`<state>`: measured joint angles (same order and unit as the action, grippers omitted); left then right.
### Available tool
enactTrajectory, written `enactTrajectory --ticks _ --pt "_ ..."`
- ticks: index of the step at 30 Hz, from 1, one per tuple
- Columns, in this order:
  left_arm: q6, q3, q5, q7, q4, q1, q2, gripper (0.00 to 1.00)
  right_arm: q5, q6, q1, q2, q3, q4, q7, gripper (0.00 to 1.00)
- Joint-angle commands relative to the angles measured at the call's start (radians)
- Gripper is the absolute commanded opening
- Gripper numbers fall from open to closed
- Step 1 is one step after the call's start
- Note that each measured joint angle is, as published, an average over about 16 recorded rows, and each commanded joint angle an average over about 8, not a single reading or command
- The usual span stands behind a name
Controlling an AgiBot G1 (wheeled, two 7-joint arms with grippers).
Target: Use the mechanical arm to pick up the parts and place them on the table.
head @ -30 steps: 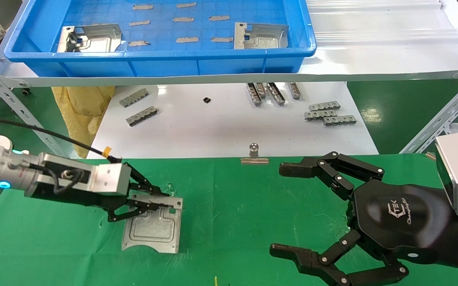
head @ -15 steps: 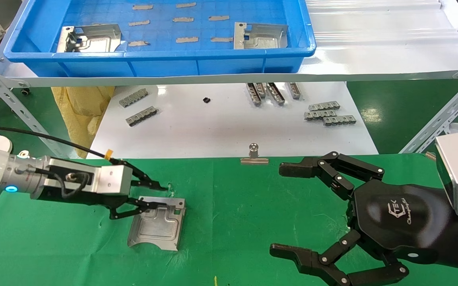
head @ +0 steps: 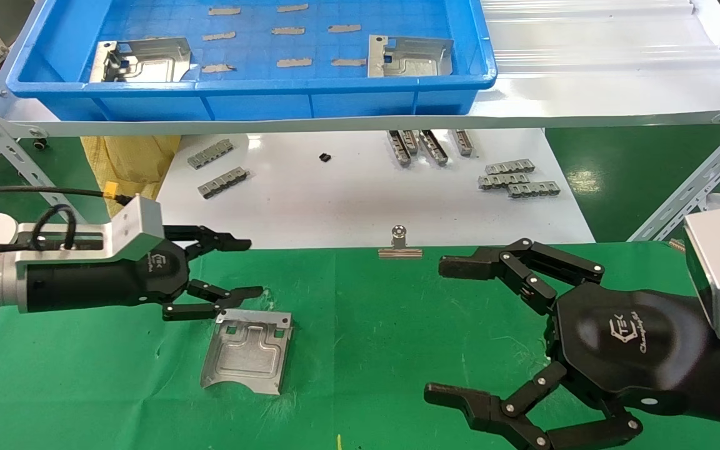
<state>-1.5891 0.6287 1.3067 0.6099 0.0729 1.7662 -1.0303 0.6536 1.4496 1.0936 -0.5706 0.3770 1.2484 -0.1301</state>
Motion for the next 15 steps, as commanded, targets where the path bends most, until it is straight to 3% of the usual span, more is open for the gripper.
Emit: enactTrajectory --ticks 1,15 --pt "-0.008 -0.017 -0.021 -0.023 0.014 -0.009 0.009 1.0 0.0 0.0 0.0 0.0 0.0 0.0 0.0 1.0" --pt "-0.004 -0.024 -0.037 -0.044 -0.044 -0.034 0.021 1.0 0.0 0.0 0.0 0.0 0.0 0.0 0.0 1.0"
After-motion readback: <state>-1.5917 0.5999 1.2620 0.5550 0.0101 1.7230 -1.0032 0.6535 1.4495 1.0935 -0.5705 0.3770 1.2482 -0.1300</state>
